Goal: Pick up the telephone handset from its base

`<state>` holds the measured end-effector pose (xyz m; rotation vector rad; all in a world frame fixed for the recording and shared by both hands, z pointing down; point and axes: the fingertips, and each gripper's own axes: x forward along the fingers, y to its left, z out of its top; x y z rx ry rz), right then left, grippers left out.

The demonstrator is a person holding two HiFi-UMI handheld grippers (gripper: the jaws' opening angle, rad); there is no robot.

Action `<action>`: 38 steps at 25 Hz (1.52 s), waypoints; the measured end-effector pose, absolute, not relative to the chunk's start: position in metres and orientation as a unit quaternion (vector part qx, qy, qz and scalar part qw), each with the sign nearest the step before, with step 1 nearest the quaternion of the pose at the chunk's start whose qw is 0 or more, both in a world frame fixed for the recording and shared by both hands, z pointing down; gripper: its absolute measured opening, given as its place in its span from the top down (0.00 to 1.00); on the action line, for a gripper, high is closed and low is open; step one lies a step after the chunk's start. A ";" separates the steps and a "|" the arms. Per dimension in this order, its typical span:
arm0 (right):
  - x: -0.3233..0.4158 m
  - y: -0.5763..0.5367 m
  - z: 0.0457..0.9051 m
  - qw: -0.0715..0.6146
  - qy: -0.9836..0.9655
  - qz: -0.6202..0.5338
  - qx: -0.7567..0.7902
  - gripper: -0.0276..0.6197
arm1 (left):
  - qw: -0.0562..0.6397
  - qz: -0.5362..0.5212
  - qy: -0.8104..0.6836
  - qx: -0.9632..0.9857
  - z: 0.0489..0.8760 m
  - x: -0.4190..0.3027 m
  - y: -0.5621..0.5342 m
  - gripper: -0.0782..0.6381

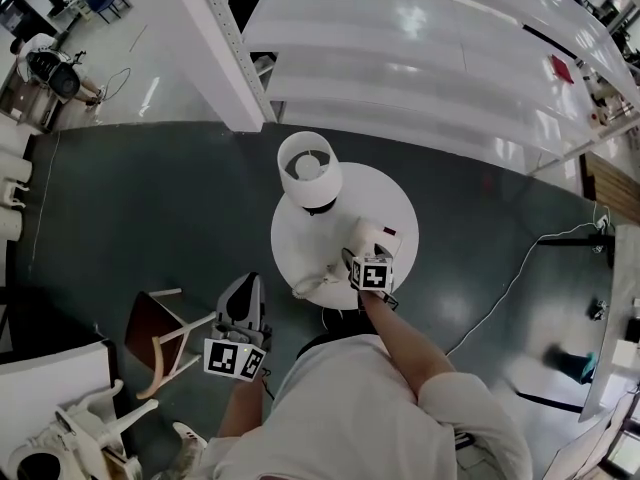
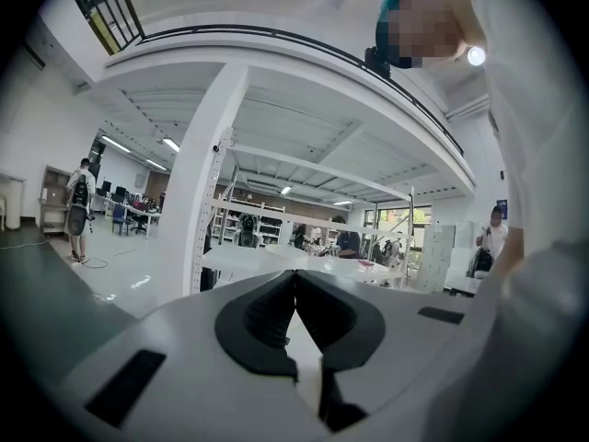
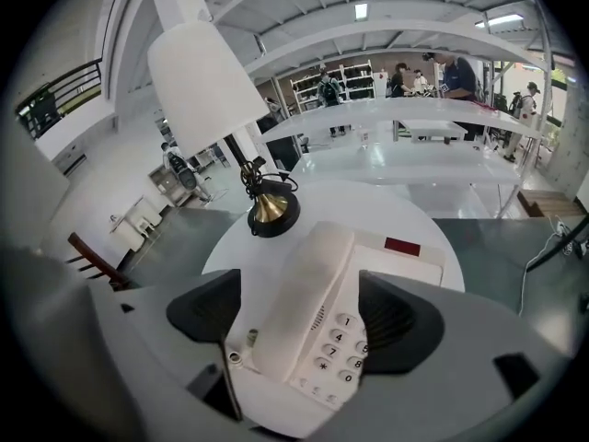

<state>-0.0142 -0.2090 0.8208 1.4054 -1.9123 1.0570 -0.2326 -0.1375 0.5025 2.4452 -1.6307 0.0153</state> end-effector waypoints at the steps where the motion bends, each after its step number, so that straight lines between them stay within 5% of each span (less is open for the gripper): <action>1: -0.015 -0.211 0.821 0.272 -0.704 0.394 0.525 0.33 | 0.102 0.006 -0.553 0.827 0.503 -0.234 -0.137 0.86; 32: -0.017 -0.229 0.864 0.291 -0.575 0.487 0.590 0.45 | 0.117 0.016 -0.591 0.798 0.512 -0.271 -0.131 0.86; 38: -0.011 -0.218 0.863 0.309 -0.540 0.498 0.605 0.56 | 0.118 0.018 -0.595 0.795 0.512 -0.274 -0.128 0.86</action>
